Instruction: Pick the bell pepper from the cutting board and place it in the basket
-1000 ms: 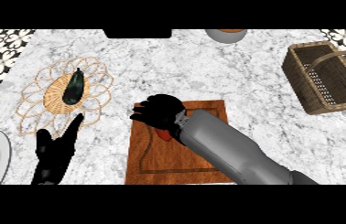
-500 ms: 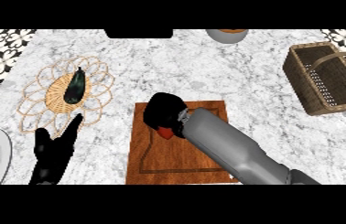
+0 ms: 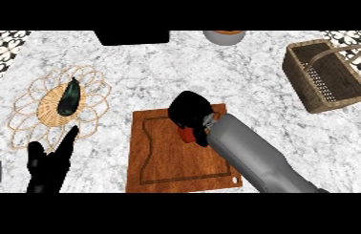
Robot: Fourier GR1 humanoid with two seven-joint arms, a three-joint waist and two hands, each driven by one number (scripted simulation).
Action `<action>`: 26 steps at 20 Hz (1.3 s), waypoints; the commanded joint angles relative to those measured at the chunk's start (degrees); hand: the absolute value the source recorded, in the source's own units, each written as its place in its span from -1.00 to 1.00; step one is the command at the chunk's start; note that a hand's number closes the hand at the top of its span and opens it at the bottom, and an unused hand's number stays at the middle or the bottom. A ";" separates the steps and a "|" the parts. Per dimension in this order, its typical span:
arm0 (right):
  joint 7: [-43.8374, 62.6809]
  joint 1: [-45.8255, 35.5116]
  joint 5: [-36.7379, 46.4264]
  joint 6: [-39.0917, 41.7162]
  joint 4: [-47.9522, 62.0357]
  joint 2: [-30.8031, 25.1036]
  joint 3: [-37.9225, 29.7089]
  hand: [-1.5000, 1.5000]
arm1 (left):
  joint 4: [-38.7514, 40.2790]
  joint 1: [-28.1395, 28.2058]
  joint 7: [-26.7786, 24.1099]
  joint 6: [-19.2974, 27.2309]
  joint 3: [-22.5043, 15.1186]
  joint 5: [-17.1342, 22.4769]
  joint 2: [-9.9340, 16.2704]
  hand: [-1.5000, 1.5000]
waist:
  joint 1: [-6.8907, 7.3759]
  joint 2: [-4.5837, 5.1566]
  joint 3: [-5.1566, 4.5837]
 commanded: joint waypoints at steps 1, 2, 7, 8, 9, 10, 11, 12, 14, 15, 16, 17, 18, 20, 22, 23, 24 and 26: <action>11.02 6.57 -2.52 -0.05 -2.74 -5.64 -8.15 1.00 | 3.11 3.46 0.81 1.09 1.73 0.87 -0.41 0.00 | -5.87 -0.98 -0.88; 13.28 6.61 -2.42 -0.18 -5.35 -7.00 -9.60 1.00 | 2.08 4.23 1.29 2.32 0.91 -0.05 -1.24 0.00 | -5.63 -1.02 -0.85; 19.85 13.32 -8.63 -2.57 -21.22 -4.98 -16.99 1.00 | 0.89 6.05 1.14 2.30 2.68 0.78 -0.36 0.00 | -5.87 -0.91 -0.81; 20.17 13.32 -11.31 -2.78 -23.93 -4.66 -20.15 1.00 | 0.06 6.93 0.61 1.57 1.29 0.51 -0.86 0.00 | -6.02 -0.99 -0.79; 20.31 14.03 -16.40 -5.68 -24.81 0.85 -24.14 1.00 | -0.37 6.47 1.49 1.96 2.41 0.94 -0.18 0.00 | -6.90 -1.00 -0.52; 20.83 14.48 -18.72 -7.18 -27.62 2.74 -26.21 1.00 | -0.27 7.31 0.91 1.50 2.92 1.51 -0.02 0.00 | -6.75 -1.13 -0.55; 21.60 13.57 -20.86 -7.13 -30.81 2.46 -29.18 1.00 | -1.05 7.94 0.90 2.22 2.27 0.89 -0.66 0.00 | -6.69 -1.29 -0.55; 22.79 12.94 -22.20 -8.03 -34.20 3.27 -31.02 1.00 | -0.95 8.02 1.08 1.19 2.77 2.07 -0.35 0.00 | -6.23 -1.25 -0.65; 26.36 12.16 -22.95 -7.12 -42.08 1.76 -33.24 1.00 | -0.72 7.94 0.77 1.34 1.94 1.26 -0.71 0.00 | -5.97 -1.11 -0.82; 29.03 10.34 -24.08 -6.73 -45.19 2.14 -35.19 1.00 | -1.63 8.36 0.87 2.05 0.88 0.46 -1.53 0.00 | -5.37 -1.16 -0.81; 31.57 11.81 -25.08 -5.54 -48.66 1.42 -36.32 1.00 | -1.73 6.54 2.05 2.25 1.41 0.75 -1.12 0.00 | -5.56 -0.84 -0.80; 34.30 11.82 -25.71 -5.25 -51.67 0.89 -38.20 1.00 | -1.92 7.67 2.48 2.09 1.14 0.62 -1.02 0.00 | -5.65 -1.02 -0.80; 38.54 9.66 -27.14 -3.39 -54.04 1.43 -39.37 1.00 | -0.90 6.79 1.59 2.09 0.43 -0.16 -1.42 0.00 | -5.07 -0.76 -0.93; 45.81 6.89 -27.48 -0.70 -59.11 -0.99 -42.34 1.00 | -0.57 5.87 1.76 0.38 1.06 0.88 -0.34 0.00 | -3.41 -0.27 -0.98; 51.31 3.82 -29.81 2.47 -62.56 -4.49 -47.25 1.00 | -0.09 5.82 1.71 -0.21 1.84 1.47 0.21 0.00 | -3.05 -0.23 -1.00; 54.07 3.42 -31.17 4.36 -65.49 -5.99 -48.72 1.00 | -1.03 5.79 1.69 0.14 0.36 0.80 -0.91 0.00 | -2.33 -0.08 -0.94; 55.72 3.47 -33.53 5.52 -66.21 -7.93 -52.62 1.00 | -0.18 5.56 0.29 1.06 -0.19 -0.63 -1.55 0.00 | -1.89 0.24 -0.90; 60.16 -1.68 -37.06 7.49 -66.45 -11.07 -57.40 1.00 | 2.04 2.77 0.93 0.65 0.46 -0.71 -0.80 0.00 | -1.15 0.58 -0.92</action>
